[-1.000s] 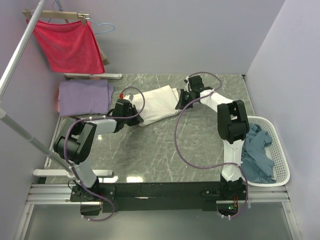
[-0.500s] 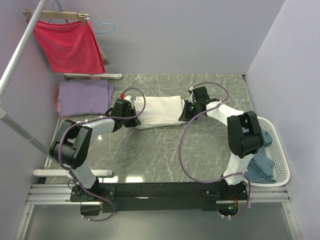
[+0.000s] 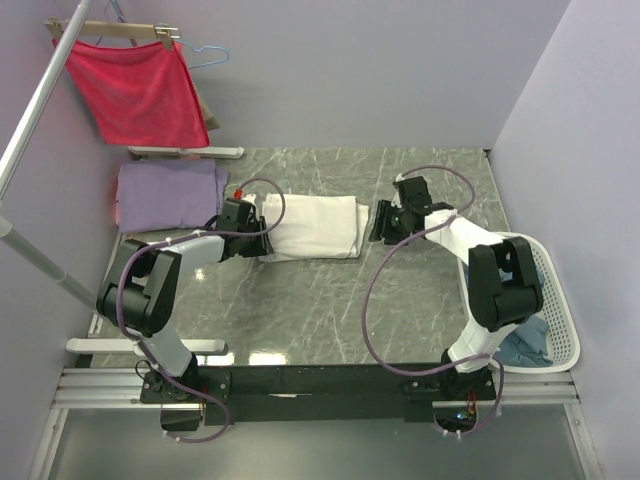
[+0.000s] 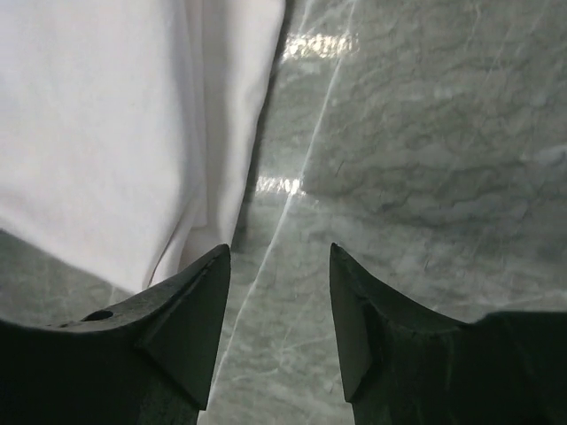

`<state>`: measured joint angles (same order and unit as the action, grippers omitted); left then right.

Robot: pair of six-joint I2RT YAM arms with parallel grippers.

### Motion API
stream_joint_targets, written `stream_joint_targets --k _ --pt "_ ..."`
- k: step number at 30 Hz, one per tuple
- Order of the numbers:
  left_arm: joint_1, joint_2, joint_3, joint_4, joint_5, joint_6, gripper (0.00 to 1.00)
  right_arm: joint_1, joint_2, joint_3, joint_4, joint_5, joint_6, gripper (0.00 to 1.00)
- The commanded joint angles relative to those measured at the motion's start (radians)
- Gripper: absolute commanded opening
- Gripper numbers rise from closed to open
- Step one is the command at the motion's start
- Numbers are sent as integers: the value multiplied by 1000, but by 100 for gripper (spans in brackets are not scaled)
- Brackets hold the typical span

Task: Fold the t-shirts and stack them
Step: Smooth out wrinkles on the folded tshirt

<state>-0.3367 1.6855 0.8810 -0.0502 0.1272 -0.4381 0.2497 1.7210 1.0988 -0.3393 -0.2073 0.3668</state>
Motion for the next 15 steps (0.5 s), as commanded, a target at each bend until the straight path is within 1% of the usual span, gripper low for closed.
stream_joint_targets --k 1,3,7,11,15 --pt "-4 3 3 3 25 9 36 3 -95 -37 23 -52 -11 56" --pt "-5 3 6 4 28 9 36 8 -109 -54 36 -105 0 56" --pt "-7 2 10 0 29 9 35 32 -116 -74 59 -158 17 57" --pt "-7 8 16 1 34 9 33 68 -100 -85 72 -172 21 56" --pt "-7 16 22 1 35 6 31 97 -80 -80 83 -181 24 54"
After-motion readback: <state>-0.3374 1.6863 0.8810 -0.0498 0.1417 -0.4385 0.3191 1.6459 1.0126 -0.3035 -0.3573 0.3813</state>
